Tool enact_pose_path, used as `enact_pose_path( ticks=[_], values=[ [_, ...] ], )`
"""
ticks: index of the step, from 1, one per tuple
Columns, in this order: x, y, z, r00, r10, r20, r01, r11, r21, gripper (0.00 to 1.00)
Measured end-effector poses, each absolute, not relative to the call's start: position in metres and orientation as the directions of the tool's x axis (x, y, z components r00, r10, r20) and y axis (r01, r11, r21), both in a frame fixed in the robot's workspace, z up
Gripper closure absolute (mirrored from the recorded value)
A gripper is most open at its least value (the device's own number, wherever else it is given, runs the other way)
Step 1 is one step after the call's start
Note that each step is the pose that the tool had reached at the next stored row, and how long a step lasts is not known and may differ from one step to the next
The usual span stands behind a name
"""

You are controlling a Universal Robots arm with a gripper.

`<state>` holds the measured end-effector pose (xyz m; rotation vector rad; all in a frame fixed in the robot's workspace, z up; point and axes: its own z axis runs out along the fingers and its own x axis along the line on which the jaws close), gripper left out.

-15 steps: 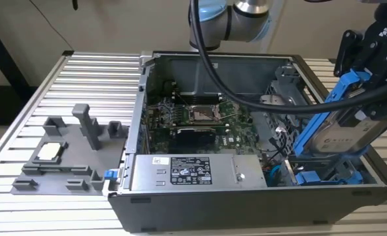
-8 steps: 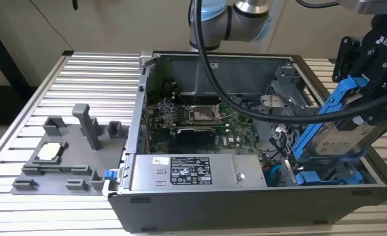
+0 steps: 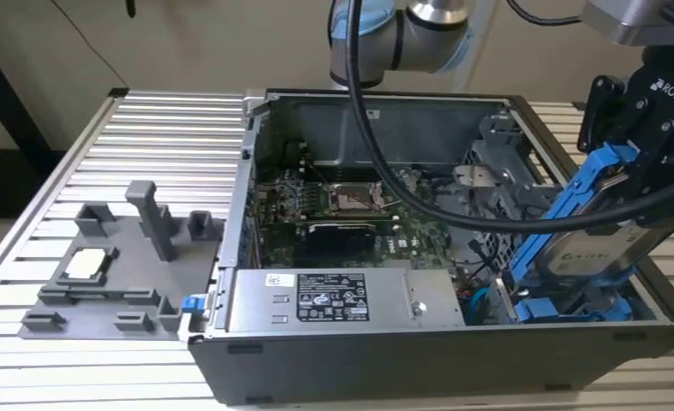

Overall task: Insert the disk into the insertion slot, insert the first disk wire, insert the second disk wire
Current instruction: 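Insert the disk into the insertion slot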

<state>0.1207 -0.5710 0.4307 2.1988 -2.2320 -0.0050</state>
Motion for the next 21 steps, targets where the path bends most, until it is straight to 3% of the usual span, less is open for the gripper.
enact_pose_path(
  ticks=[21],
  values=[
    [0.122, -0.571, 0.415, -0.015, -1.0, 0.003, -1.0, 0.015, 0.008, 0.67]
  ],
)
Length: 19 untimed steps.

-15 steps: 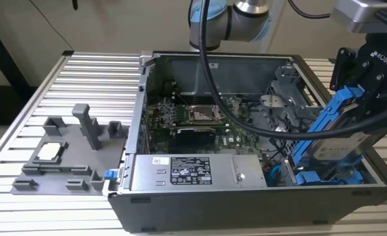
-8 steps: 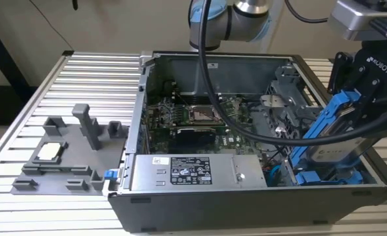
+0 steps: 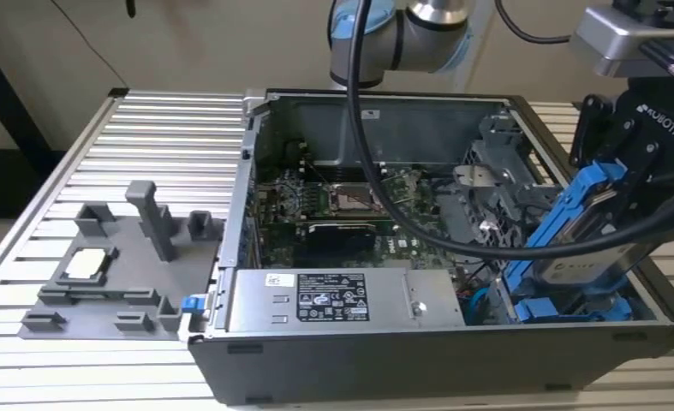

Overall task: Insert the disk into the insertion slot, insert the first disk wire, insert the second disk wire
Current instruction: 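Insert the disk into the insertion slot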

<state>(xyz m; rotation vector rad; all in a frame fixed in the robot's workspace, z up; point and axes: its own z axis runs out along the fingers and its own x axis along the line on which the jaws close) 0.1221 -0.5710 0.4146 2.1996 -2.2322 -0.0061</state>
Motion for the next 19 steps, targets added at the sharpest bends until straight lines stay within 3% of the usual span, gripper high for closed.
enact_pose_path(
  ticks=[19],
  values=[
    [0.123, -0.571, 0.39, -0.015, -1.0, 0.003, -1.0, 0.015, 0.008, 0.67]
  ],
)
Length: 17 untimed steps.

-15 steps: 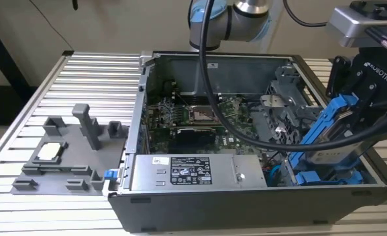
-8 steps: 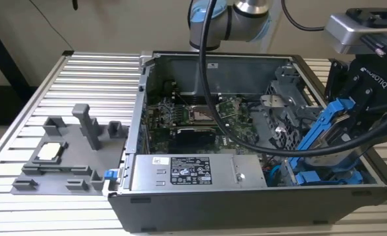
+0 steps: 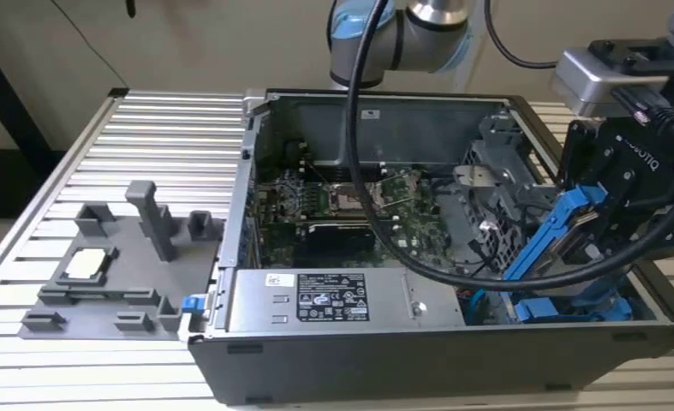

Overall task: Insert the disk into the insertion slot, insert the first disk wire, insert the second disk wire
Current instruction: 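Insert the disk into the insertion slot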

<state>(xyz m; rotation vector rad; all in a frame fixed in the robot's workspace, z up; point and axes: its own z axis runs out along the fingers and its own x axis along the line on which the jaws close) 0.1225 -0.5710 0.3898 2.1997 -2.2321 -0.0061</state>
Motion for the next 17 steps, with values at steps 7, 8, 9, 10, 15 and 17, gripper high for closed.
enact_pose_path(
  ticks=[7, 8, 9, 10, 15, 17],
  values=[
    [0.123, -0.571, 0.377, -0.015, -1.0, 0.003, -1.0, 0.015, 0.008, 0.67],
    [0.123, -0.571, 0.376, -0.015, -1.0, 0.003, -1.0, 0.015, 0.008, 0.67],
    [0.123, -0.571, 0.374, -0.015, -1.0, 0.003, -1.0, 0.015, 0.008, 0.67],
    [0.123, -0.571, 0.374, -0.015, -1.0, 0.003, -1.0, 0.015, 0.008, 0.67],
    [0.123, -0.571, 0.374, -0.015, -1.0, 0.004, -1.0, 0.015, 0.008, 0.67],
    [0.123, -0.571, 0.374, -0.015, -1.0, 0.004, -1.0, 0.015, 0.008, 0.66]
  ],
)
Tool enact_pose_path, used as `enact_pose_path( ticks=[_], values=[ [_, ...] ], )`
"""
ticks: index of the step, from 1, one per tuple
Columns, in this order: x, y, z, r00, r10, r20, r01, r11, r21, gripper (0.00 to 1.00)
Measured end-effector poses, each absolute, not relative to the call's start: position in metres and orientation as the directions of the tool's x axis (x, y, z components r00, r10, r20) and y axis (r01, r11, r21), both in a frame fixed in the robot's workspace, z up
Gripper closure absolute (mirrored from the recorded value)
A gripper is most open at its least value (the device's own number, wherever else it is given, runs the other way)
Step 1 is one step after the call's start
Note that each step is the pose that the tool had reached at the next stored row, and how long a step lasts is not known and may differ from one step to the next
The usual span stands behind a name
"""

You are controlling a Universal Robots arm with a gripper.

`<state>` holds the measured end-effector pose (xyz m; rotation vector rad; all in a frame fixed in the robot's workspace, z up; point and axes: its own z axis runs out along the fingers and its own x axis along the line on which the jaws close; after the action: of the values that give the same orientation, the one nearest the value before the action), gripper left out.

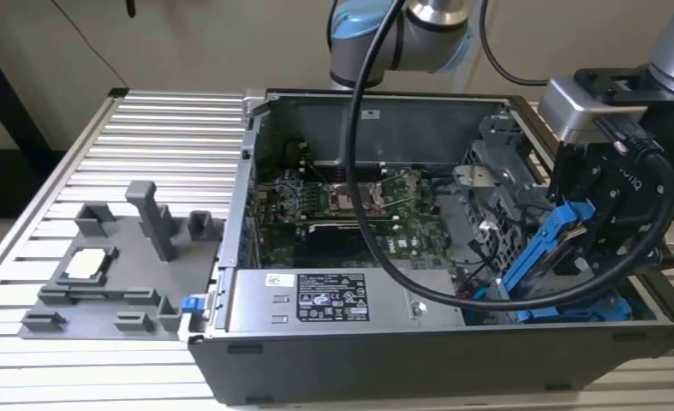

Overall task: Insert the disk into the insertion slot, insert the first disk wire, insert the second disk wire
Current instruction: 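Insert the disk into the insertion slot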

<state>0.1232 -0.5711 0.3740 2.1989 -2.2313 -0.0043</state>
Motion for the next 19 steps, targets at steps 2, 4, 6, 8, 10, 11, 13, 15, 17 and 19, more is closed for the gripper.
enact_pose_path(
  ticks=[2, 4, 6, 8, 10, 11, 13, 15, 17, 19],
  values=[
    [0.123, -0.571, 0.374, -0.015, -1.0, 0.004, -1.0, 0.015, 0.008, 0.6],
    [0.123, -0.571, 0.374, -0.015, -1.0, 0.005, -1.0, 0.015, 0.008, 0.53],
    [0.123, -0.571, 0.374, -0.015, -1.0, 0.005, -1.0, 0.015, 0.008, 0.53],
    [0.123, -0.571, 0.377, -0.015, -1.0, 0.006, -1.0, 0.015, 0.008, 0.53],
    [0.123, -0.571, 0.383, -0.015, -1.0, 0.006, -1.0, 0.015, 0.008, 0.53],
    [0.123, -0.571, 0.386, -0.015, -1.0, 0.007, -1.0, 0.015, 0.008, 0.53],
    [0.123, -0.571, 0.392, -0.015, -1.0, 0.008, -1.0, 0.015, 0.008, 0.53],
    [0.123, -0.571, 0.399, -0.015, -1.0, 0.01, -1.0, 0.015, 0.008, 0.53],
    [0.123, -0.57, 0.403, -0.015, -1.0, 0.014, -1.0, 0.015, 0.008, 0.53],
    [0.123, -0.569, 0.403, -0.015, -1.0, 0.015, -1.0, 0.015, 0.007, 0.53]
  ],
)
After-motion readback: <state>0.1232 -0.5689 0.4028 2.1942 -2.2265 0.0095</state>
